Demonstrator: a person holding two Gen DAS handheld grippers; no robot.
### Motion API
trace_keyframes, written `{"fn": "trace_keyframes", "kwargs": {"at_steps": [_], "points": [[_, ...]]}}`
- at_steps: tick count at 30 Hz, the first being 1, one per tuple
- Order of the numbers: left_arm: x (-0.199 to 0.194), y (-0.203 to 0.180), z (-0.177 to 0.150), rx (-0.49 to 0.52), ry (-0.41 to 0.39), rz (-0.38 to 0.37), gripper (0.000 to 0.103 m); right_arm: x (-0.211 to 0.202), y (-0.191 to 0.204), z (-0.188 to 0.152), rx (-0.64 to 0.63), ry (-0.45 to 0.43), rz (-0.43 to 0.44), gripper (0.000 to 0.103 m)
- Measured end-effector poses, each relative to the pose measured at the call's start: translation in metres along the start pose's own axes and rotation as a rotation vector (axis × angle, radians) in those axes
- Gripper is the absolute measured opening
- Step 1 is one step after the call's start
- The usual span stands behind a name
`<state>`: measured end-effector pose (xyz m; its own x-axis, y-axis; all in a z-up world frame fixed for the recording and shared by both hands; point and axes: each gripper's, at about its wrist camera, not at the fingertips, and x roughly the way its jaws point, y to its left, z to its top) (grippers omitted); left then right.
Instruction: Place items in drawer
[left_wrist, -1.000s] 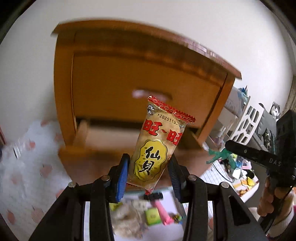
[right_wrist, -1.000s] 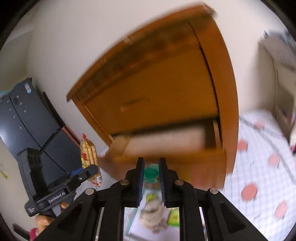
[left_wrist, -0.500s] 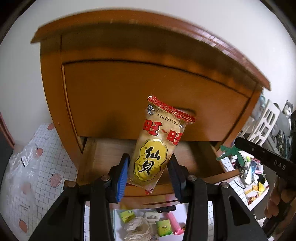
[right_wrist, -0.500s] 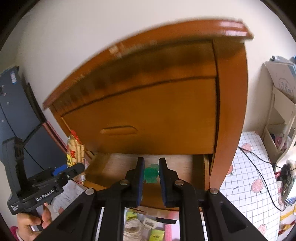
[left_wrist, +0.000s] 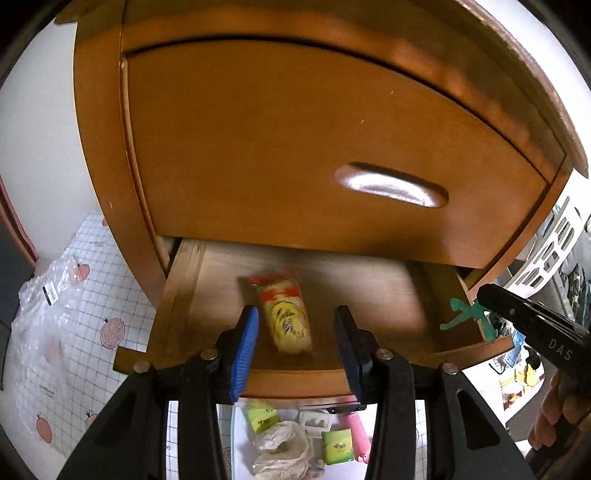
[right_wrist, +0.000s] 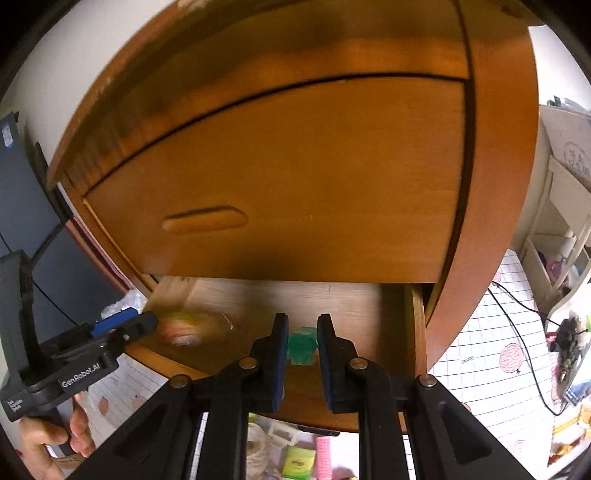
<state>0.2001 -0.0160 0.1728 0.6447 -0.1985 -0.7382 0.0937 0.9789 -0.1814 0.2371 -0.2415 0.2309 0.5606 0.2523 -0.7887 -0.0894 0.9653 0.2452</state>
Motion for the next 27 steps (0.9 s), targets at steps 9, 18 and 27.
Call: {"fn": "trace_keyframes", "kwargs": {"at_steps": [9, 18, 27], "points": [[0.006, 0.002, 0.0, -0.007, 0.012, 0.015, 0.055, 0.013, -0.003, -0.007, 0.008, 0.045, -0.016, 0.02], [0.016, 0.009, -0.002, -0.02, 0.031, 0.052, 0.077, 0.02, -0.003, -0.012, -0.008, 0.061, -0.038, 0.057], [0.005, 0.01, -0.002, -0.023, -0.044, 0.067, 0.092, 0.025, -0.005, -0.016, -0.015, 0.066, -0.038, 0.073]]}}
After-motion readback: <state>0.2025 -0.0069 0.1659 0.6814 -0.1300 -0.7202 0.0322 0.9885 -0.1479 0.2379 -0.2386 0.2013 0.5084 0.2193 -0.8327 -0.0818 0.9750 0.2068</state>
